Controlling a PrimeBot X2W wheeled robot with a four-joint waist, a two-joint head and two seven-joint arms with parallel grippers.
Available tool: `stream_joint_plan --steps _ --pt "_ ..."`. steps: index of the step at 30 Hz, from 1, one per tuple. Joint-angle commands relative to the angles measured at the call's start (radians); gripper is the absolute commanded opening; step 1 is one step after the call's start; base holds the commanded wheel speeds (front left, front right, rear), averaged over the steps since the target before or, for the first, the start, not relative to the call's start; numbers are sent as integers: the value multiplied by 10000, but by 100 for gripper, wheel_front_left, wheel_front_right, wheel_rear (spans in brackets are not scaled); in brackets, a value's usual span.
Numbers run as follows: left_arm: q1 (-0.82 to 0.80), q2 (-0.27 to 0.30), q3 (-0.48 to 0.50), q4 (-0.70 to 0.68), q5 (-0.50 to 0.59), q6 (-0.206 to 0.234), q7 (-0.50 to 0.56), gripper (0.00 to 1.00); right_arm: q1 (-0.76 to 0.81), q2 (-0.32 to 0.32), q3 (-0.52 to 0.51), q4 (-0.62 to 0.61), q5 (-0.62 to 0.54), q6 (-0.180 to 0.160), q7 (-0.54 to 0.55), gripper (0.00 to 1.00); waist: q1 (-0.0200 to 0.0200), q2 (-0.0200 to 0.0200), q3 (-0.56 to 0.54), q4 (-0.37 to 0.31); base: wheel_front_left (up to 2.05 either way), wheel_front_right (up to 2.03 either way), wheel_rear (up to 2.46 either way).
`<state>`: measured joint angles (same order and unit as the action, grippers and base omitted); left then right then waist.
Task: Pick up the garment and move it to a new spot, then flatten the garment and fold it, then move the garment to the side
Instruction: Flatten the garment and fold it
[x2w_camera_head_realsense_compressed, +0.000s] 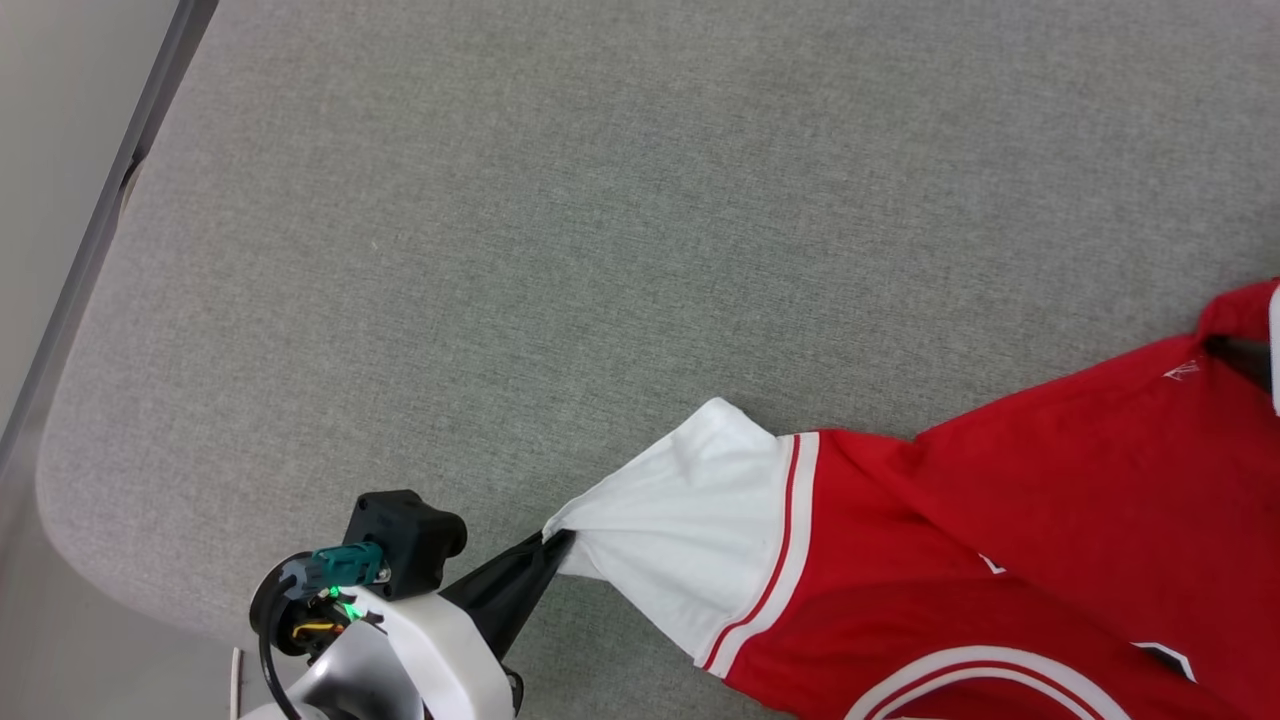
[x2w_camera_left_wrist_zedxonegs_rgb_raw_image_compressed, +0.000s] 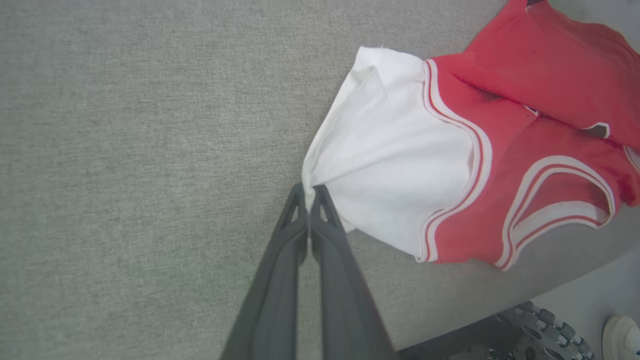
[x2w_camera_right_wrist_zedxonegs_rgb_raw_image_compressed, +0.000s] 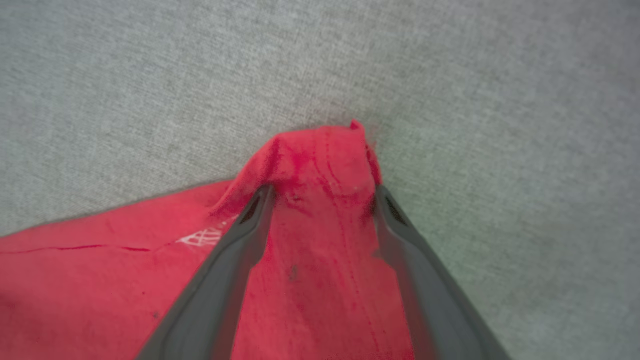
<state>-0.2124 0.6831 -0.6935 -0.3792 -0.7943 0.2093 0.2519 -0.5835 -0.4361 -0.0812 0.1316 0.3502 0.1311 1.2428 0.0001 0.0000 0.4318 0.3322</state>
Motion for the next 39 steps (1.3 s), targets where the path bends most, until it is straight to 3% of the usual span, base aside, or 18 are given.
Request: stream_joint_plan --steps 1,6,7,8,14,15,20,27,39 --pt "-115 -48 -9 46 40 -42 -48 0 86 -5 106 217 -42 -8 118 100 -1 0 81 100 0 0 0" --pt "-202 -122 -59 131 56 -125 -81 0 657 -102 284 840 -187 -8 458 100 -1 0 116 199 0 0 0" --pt "-206 -126 -60 153 48 -139 -79 0 769 -134 314 952 -214 -8 482 29 -1 0 112 210 0 0 0" --pt "-208 -130 -59 176 40 -134 -85 0 843 -160 337 1024 -228 -8 442 0 -1 0 104 218 0 0 0" --pt "-194 -82 40 294 20 -77 -188 0 403 -29 267 1005 -111 -8 -649 0 -1 0 -190 57 0 0 0" --pt "-205 -20 190 233 81 -13 -394 0 -190 -20 313 970 -40 -9 -1712 0 -1 0 -566 -228 0 0 0" --pt "-218 152 506 61 173 144 -651 0 -568 -94 484 1333 150 -8 -2823 0 -1 0 -1203 -724 0 0 0" --pt "-41 611 1074 -297 194 523 -836 0 -968 -107 767 1478 487 -8 -3773 0 -1 0 -2106 -1490 0 0 0" --pt "-388 1675 2949 -961 -3 1233 -1309 0 -1300 -240 840 387 1227 -11 -4896 0 -1 0 -3269 -2653 0 0 0"
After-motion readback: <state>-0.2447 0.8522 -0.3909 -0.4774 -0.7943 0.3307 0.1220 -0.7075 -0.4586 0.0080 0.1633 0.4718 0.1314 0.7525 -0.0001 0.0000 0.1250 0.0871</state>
